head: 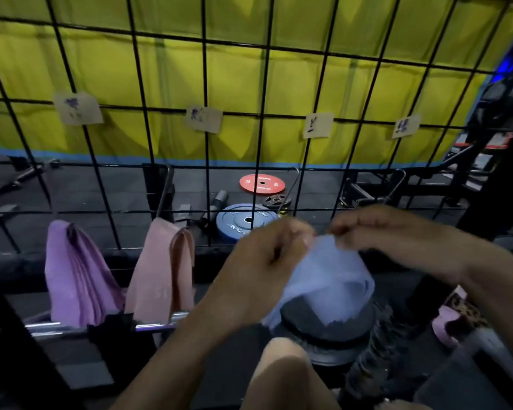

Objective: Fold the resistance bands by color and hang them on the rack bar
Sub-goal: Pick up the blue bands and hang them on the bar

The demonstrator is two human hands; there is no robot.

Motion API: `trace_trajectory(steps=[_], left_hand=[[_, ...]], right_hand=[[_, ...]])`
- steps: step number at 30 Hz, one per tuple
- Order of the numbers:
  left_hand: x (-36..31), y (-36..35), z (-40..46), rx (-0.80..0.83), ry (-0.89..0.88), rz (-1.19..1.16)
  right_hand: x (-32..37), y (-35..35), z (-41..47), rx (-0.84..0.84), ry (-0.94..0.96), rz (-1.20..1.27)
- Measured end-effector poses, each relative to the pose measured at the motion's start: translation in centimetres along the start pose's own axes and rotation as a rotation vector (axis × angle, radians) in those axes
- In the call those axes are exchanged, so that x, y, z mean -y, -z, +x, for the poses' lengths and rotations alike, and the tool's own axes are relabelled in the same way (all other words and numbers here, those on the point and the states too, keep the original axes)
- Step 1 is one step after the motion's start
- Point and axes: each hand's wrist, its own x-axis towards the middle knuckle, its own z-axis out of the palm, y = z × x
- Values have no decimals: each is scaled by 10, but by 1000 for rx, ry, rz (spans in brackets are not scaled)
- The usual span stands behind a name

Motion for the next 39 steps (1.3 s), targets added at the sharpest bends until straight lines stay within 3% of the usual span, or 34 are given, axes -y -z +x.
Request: trace_trajectory(steps=[3, 8, 16, 29, 36, 39], left_hand=[[0, -2, 23, -169, 32, -35], [9, -2, 31, -217, 97, 132], [8, 10, 37, -144, 68, 206], [4, 36, 47, 68, 290, 62], [10, 34, 37, 29, 370, -181], [11, 33, 37, 14, 376, -219]], right_hand=[[15, 18, 16, -81, 17, -97], [11, 16, 39, -113, -48, -147], [9, 12, 54, -142, -60, -12], [-1, 3, 71, 82, -362, 573], [-5, -3, 68, 110, -340, 561], [-4, -1, 67, 38, -306, 542]])
